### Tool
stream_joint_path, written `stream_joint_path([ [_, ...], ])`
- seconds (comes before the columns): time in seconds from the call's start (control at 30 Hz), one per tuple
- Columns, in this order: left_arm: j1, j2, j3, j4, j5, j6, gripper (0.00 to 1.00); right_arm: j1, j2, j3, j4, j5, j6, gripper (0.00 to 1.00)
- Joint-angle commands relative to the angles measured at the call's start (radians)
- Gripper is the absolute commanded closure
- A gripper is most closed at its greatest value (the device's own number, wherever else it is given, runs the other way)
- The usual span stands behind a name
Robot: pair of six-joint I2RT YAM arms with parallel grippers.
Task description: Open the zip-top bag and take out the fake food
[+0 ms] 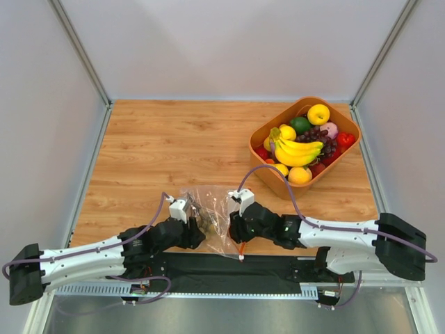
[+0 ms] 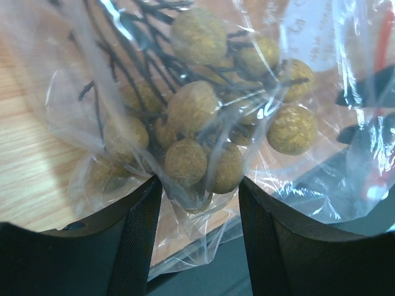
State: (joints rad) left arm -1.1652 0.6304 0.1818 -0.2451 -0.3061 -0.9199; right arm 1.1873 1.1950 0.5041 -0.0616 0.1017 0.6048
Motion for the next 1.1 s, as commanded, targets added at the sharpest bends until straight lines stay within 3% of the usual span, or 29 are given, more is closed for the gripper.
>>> stream_joint_path([
  [0.0,-0.004,-0.008,-0.019,0.105,0.074,0.072,0.40,0.006,0.024,-0.012,0.199,0.016,-0.014,0.61],
  [0.27,-0.002,-0.058,-0.062,0.185,0.151,0.119,0.40,0.011,0.054,-0.096,0.453,-0.046,-0.019,0.53],
  [0.37,-0.002,-0.055,-0.062,0.208,0.176,0.144,0.40,0.023,0.072,-0.085,0.503,-0.066,-0.026,0.45],
  [0.5,-0.002,-0.043,-0.064,0.239,0.205,0.167,0.41,0.035,0.089,-0.079,0.542,-0.062,-0.036,0.24],
  [0.6,-0.002,-0.034,-0.064,0.239,0.222,0.176,0.41,0.037,0.110,-0.073,0.543,-0.050,-0.040,0.19],
  [0.83,-0.002,-0.037,-0.084,0.296,0.257,0.177,0.44,0.038,0.169,-0.064,0.551,0.042,-0.037,0.17],
  [1.07,-0.004,-0.026,-0.102,0.360,0.301,0.187,0.47,0.038,0.239,-0.093,0.696,0.084,-0.005,0.23],
])
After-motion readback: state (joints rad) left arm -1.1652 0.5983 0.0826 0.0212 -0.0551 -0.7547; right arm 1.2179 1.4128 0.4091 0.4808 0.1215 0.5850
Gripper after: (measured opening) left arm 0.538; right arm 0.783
